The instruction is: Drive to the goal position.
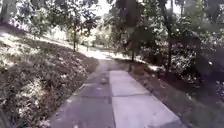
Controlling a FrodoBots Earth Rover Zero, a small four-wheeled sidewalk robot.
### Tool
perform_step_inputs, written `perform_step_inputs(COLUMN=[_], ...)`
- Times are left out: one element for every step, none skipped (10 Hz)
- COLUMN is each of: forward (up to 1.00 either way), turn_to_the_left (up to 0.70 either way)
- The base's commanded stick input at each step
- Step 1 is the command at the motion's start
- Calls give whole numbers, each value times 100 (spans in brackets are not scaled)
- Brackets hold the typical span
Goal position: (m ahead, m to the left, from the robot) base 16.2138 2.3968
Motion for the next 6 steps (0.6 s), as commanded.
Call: perform_step_inputs(forward=[45,45,45,45,45,45], turn_to_the_left=[0,0,0,0,0,0])
